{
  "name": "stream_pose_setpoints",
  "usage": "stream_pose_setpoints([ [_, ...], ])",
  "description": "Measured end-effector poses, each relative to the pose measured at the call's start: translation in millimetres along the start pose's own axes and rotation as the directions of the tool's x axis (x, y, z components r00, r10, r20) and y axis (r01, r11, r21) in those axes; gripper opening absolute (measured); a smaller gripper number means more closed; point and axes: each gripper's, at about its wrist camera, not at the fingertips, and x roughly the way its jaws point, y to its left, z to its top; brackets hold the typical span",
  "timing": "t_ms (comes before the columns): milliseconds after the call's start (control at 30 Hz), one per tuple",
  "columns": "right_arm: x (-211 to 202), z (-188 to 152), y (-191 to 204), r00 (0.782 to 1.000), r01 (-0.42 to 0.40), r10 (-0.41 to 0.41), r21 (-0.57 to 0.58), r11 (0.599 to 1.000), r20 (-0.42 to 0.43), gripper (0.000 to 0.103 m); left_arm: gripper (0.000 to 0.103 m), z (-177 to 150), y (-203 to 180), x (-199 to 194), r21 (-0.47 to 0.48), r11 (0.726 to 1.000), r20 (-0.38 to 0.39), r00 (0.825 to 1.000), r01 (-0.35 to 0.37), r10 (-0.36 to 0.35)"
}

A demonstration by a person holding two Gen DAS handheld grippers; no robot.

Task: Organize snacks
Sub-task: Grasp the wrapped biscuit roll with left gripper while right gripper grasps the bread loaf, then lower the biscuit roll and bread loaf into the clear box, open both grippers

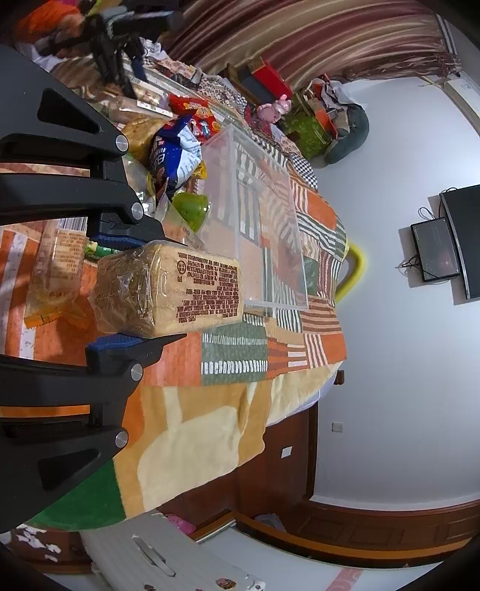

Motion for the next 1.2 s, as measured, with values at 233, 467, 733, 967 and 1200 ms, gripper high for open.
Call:
stream_pose_setpoints([
  [233, -2, 3, 5, 1.0, -0.014, 0.014, -0.009, 1.0, 0.012, 0.033, 0.045, 8, 0, -20, -0.021, 0.999, 0.059, 0.998, 0.039, -0.038],
  [467, 1, 22, 15, 0.998, -0.035, 0.036, -0.025, 0.999, 0.051, 0.033, 0.045, 52, -16, -64, 0.027, 0.996, 0.195, 0.977, 0.082, -0.085],
  [733, 20, 53, 31, 0.995, -0.048, 0.052, -0.054, 0.997, 0.087, 0.033, 0.045, 111, -54, -68, 0.084, 0.989, 0.278, 0.95, 0.125, -0.144],
  [967, 54, 69, 38, 0.997, -0.043, 0.046, -0.057, 0.997, 0.057, 0.033, 0.045, 150, -82, -37, 0.105, 0.982, 0.261, 0.948, 0.158, -0.18],
  [1200, 95, 80, 43, 0.999, -0.028, 0.027, -0.072, 0.997, -0.025, 0.033, 0.045, 192, -90, 1, 0.111, 0.977, 0.202, 0.959, 0.18, -0.2],
])
